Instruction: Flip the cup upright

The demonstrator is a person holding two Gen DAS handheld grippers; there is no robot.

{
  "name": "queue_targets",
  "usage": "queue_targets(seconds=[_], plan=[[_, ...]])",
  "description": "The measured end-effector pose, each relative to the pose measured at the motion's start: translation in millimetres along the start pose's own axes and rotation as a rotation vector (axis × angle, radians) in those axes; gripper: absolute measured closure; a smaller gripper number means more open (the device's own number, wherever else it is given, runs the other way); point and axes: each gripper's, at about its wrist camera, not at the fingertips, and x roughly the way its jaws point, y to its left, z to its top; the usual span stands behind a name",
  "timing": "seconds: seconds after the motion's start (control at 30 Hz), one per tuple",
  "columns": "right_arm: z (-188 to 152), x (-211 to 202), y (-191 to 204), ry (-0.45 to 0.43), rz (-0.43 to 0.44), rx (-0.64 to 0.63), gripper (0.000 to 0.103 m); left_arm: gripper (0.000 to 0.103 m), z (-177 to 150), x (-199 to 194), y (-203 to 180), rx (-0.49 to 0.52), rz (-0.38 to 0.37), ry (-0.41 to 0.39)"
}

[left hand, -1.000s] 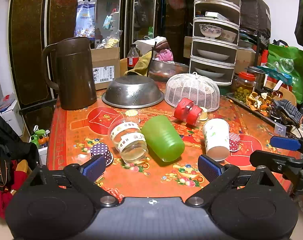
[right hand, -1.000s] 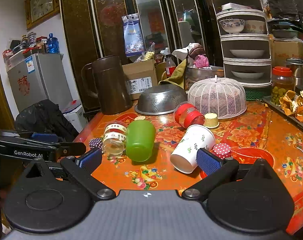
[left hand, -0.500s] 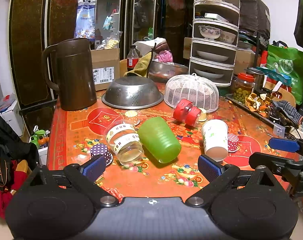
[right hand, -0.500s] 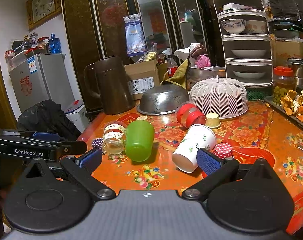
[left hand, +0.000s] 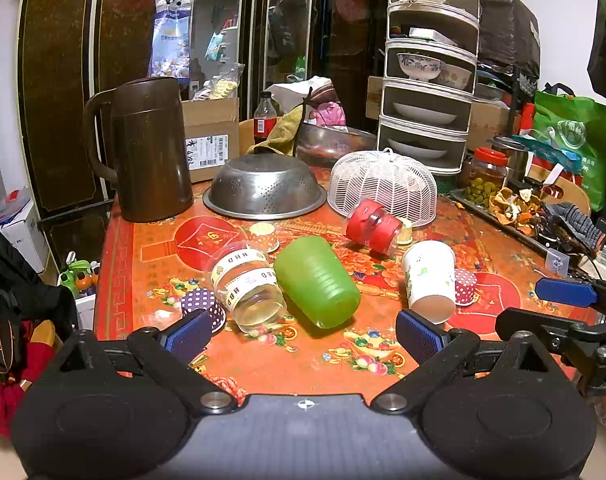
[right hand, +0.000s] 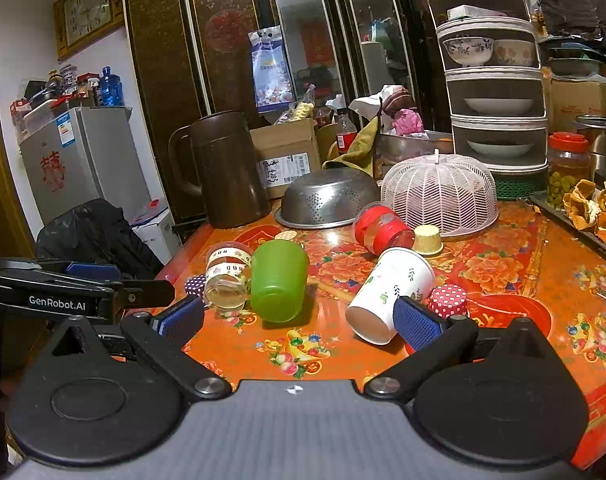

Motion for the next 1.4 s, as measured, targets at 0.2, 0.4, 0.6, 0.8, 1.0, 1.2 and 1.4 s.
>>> queue_targets(seconds=[0.2, 0.4, 0.6, 0.8, 1.0, 1.2, 1.4], plan=[[-0.2, 1.2, 1.1, 0.006, 0.000, -0.003, 0.001, 0.003, 0.2, 0.1, 0.6, 0.003, -0.002, 0.002], [0.2, 1.1, 1.8, 0.005, 0.000, -0.002, 0.001, 0.003, 1.7, 1.3, 2.4, 0.001, -0.004, 0.001], [0.6, 1.2, 1.4, 0.006, 0.000, 0.001, 0.001, 0.003, 2.1, 2.6, 3.2, 0.002, -0.003, 0.002], [0.3, 1.1, 1.4, 0.008, 0.001, 0.001, 0.001, 0.003, 1.8, 2.7, 3.2, 0.002, -0.005, 0.002], [-0.7, 0.7, 1.1, 0.011, 0.002, 0.002, 0.001, 0.003, 1.2, 2.7, 3.1, 0.001, -0.005, 0.002], [-0.7, 0.5, 1.4, 0.014, 0.002, 0.000, 0.001, 0.003, 1.2, 2.7, 3.2, 0.001, -0.004, 0.002], [-0.8, 0.9, 1.7, 0.014, 0.003, -0.002, 0.001, 0.003, 1.3, 3.3, 3.4, 0.001, -0.001, 0.004]])
